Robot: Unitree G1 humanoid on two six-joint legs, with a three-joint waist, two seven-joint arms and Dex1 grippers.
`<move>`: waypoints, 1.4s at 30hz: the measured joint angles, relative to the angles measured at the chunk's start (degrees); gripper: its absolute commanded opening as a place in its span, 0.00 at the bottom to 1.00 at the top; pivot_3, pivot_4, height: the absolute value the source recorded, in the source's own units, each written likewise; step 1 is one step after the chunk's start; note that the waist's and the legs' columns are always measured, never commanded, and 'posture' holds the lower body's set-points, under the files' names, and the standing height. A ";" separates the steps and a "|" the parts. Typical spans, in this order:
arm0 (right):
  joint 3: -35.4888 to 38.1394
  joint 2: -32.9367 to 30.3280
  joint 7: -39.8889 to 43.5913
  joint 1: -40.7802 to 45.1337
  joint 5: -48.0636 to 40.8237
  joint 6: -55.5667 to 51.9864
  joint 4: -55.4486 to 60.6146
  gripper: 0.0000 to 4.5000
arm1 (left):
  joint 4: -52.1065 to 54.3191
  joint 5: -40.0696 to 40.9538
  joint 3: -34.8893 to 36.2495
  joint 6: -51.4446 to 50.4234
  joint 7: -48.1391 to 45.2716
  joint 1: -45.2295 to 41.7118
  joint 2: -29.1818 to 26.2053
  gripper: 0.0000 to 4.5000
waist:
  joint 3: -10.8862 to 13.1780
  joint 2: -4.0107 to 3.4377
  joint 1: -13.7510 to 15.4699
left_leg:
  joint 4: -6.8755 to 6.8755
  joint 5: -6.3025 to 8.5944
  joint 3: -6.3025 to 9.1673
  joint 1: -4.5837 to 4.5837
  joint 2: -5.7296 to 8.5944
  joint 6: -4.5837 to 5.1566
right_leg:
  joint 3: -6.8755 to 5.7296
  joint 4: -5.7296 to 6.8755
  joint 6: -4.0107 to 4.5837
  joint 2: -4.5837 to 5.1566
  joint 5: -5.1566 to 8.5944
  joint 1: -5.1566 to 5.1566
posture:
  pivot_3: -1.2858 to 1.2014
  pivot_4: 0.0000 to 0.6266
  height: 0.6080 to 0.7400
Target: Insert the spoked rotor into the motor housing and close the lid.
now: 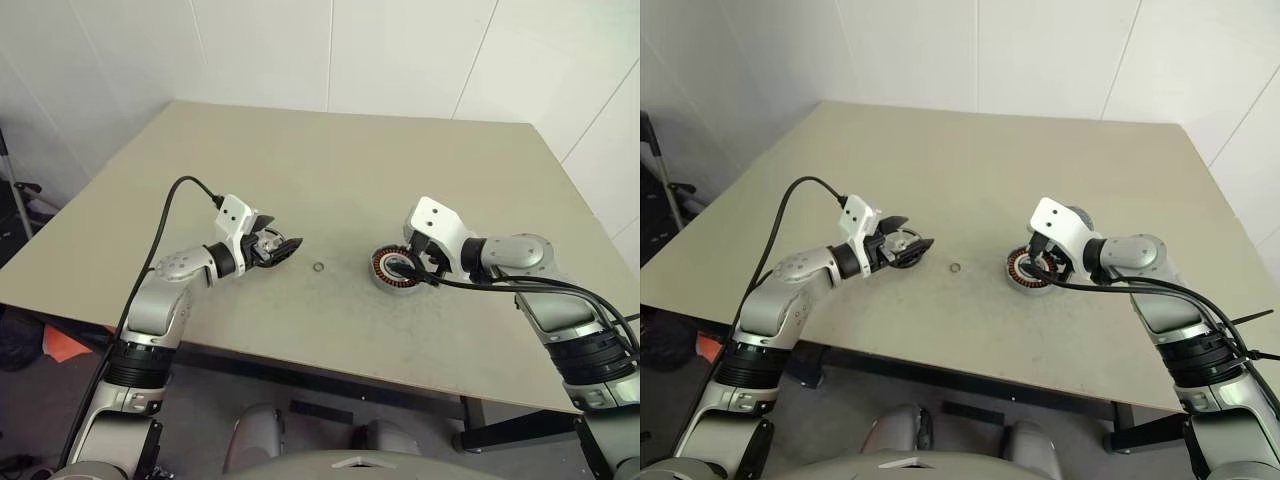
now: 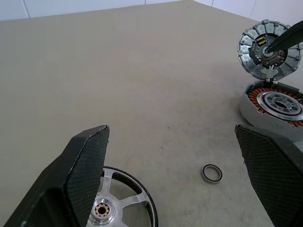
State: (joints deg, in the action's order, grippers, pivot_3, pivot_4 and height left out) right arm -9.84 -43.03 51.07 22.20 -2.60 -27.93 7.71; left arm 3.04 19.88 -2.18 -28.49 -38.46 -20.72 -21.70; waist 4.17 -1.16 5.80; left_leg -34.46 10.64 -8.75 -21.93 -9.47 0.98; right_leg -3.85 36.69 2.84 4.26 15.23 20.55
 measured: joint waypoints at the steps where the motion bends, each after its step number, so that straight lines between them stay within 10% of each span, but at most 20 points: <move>1: 0.00 0.00 0.00 0.00 0.00 0.00 0.00 1.00 | 0.00 0.00 0.00 0.00 0.00 0.00 0.00 1.00 | 0.00 0.00 0.00 | 0.00 0.00 0.00 0.00 0.00 0.00 | 0.00 0.00 0.00 0.00 0.00 0.00 | 0.52 0.00 1.00; 42: -0.42 -2.85 4.29 -1.81 0.29 0.32 2.24 1.00 | 0.00 -0.23 -0.09 0.00 0.24 0.16 0.05 1.00 | 0.00 0.00 0.04 | 0.00 0.00 0.00 0.00 0.00 0.01 | 0.00 0.00 0.00 0.00 0.00 0.00 | 0.52 0.00 1.00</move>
State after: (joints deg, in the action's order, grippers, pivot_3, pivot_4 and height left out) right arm -10.26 -45.88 55.36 20.39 -2.31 -27.61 9.96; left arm 3.05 19.66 -2.27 -28.48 -38.22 -20.56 -21.65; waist 4.17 -1.16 5.84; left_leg -34.46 10.65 -8.75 -21.93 -9.47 0.99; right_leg -3.85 36.69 2.84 4.26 15.23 20.55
